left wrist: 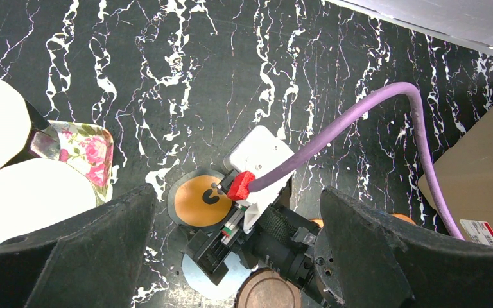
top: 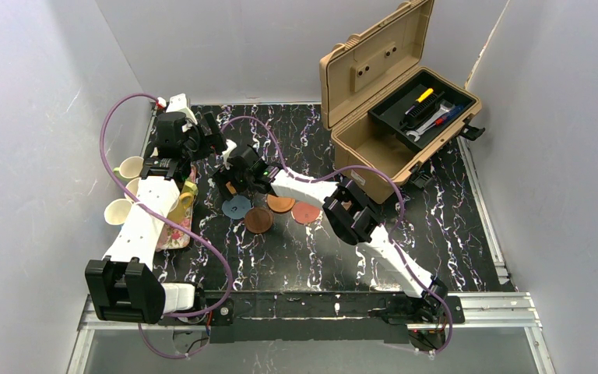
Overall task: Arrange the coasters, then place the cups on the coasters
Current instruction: Move the coaster to the center of the board.
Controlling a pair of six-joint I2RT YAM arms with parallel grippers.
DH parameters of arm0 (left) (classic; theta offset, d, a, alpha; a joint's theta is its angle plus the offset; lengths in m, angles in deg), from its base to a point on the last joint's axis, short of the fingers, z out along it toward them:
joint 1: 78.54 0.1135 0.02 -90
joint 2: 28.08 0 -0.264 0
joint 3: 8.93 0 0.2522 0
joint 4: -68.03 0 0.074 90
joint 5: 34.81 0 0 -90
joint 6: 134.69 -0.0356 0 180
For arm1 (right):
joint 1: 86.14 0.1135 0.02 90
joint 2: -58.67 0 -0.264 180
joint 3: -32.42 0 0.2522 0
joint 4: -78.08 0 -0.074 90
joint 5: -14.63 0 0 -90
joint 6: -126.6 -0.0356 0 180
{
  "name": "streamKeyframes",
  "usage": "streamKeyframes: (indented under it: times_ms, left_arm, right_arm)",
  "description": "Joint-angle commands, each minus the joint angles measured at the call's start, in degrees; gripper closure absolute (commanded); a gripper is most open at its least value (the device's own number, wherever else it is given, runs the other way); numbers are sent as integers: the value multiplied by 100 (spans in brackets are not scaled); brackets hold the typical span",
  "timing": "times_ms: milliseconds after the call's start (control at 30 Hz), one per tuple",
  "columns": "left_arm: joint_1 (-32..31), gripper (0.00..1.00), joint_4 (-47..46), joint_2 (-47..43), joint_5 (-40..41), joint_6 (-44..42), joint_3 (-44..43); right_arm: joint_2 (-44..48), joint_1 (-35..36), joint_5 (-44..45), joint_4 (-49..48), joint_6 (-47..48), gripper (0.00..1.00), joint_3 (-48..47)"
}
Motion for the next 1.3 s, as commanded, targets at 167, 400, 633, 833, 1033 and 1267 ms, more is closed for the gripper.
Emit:
streamKeyframes:
  times_ms: [167,400,633,833,1033,1267]
  left_arm:
    - [34,2,71,-158,11,-6,-200]
    - [34,2,61,-132,-16,5,-200]
    - [34,2,52,-110,-53,32,-189]
    - [34,2,55,-118,-53,32,-192]
    - [34,2,83,-140,-23,21,-208]
    - [34,2,122,-162,20,74,-229]
  right_arm:
    - [-45,28,-322,214,-205,1,167]
    - [49,72,-455,162,-218,1,503]
    - [133,153,-667,68,-89,1,699]
    - [67,224,-978,-47,51,1,710]
    - [60,302,-1315,-205,160,1,788]
    - [336,306,-1391,-680,-121,1,1036]
